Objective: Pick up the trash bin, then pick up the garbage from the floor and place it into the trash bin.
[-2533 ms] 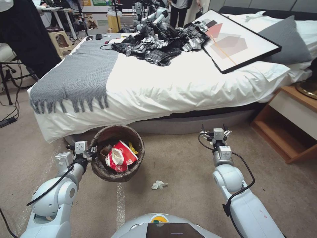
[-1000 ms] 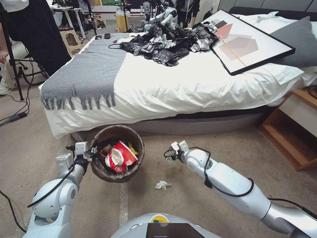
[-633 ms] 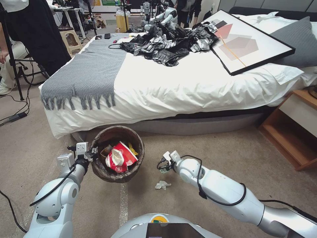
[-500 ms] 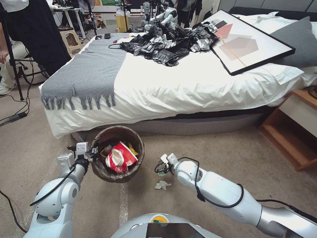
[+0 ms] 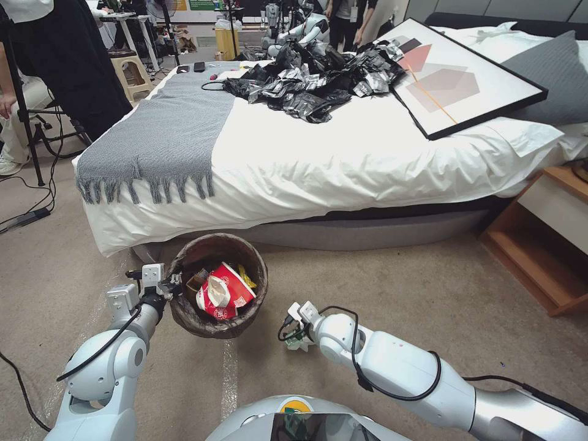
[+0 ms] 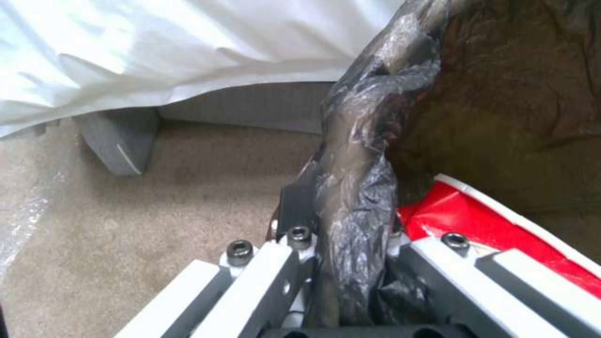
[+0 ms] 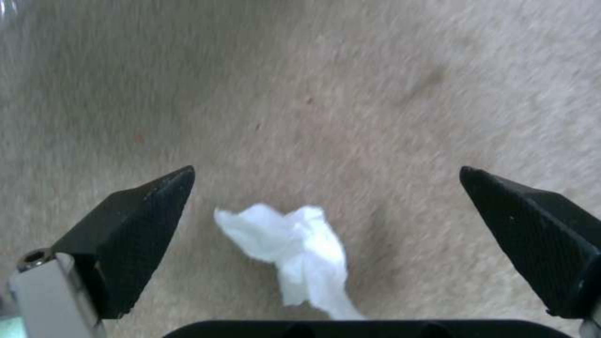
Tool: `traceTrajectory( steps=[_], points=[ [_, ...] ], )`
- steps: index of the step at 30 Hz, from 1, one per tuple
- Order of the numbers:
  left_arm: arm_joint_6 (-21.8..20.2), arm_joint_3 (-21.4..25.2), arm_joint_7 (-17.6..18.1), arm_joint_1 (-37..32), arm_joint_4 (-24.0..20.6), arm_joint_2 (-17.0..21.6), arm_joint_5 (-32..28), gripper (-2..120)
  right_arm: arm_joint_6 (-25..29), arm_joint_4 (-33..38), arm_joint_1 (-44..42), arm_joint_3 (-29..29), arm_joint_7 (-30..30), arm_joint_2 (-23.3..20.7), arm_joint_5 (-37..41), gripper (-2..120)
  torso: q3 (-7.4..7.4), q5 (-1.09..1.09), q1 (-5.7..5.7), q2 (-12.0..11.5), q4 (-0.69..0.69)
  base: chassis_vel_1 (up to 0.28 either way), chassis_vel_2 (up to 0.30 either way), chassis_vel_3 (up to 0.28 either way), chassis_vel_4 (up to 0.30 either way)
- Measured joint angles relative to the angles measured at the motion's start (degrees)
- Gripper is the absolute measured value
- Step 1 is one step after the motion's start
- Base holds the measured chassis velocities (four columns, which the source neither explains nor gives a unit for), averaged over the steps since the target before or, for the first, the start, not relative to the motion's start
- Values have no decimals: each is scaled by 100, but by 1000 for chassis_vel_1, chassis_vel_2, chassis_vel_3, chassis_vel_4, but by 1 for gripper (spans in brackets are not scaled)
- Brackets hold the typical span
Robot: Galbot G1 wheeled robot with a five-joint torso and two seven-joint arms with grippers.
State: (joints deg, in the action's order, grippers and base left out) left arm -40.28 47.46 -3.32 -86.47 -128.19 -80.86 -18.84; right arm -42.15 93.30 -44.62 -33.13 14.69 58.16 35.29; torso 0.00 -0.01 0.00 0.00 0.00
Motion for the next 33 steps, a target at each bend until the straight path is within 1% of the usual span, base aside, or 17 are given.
traceTrajectory(
  steps=[11,22,24,25,26,28,29,30,31,32,33],
  points=[
    [11,24,-18,11,7,10,-10,0,1,-449,-269,100,-63,176,-222,100,0,0,0,0,0,0,0,0,0],
    [28,28,-37,19,16,7,-15,0,2,-835,-324,129,-187,404,-351,100,0,0,0,0,0,0,0,0,0],
    [33,40,-42,10,16,12,-19,0,2,-927,-340,135,-244,471,-417,95,0,0,0,0,0,0,0,0,0],
    [35,47,-42,7,16,16,-22,0,2,-977,-357,135,-266,528,-437,87,0,0,0,0,0,0,0,0,0],
    [35,47,-42,7,16,16,-22,0,2,-977,-357,135,-266,528,-437,87,0,0,0,0,0,0,0,0,0],
    [38,49,-44,8,16,19,-26,0,36,-1029,-377,135,-298,585,-465,78,0,1,0,0,0,0,0,0,0],
    [38,50,-43,8,17,22,-28,0,64,-1043,-390,138,-332,596,-496,73,0,-1,0,0,0,0,0,0,0],
    [38,50,-43,8,17,22,-28,0,64,-1043,-390,138,-332,596,-496,73,0,-1,0,0,0,0,0,0,0],
    [39,48,-43,11,16,24,-31,0,83,-1047,-401,141,-362,595,-523,69,0,-1,0,0,-1,0,0,0,0],
    [38,45,-43,15,16,27,-32,0,107,-1046,-417,145,-400,584,-556,63,0,0,0,0,-1,0,0,0,0],
    [39,41,-42,20,16,30,-33,0,124,-1044,-429,147,-424,570,-578,60,0,0,0,0,0,0,0,0,0]
  ],
)
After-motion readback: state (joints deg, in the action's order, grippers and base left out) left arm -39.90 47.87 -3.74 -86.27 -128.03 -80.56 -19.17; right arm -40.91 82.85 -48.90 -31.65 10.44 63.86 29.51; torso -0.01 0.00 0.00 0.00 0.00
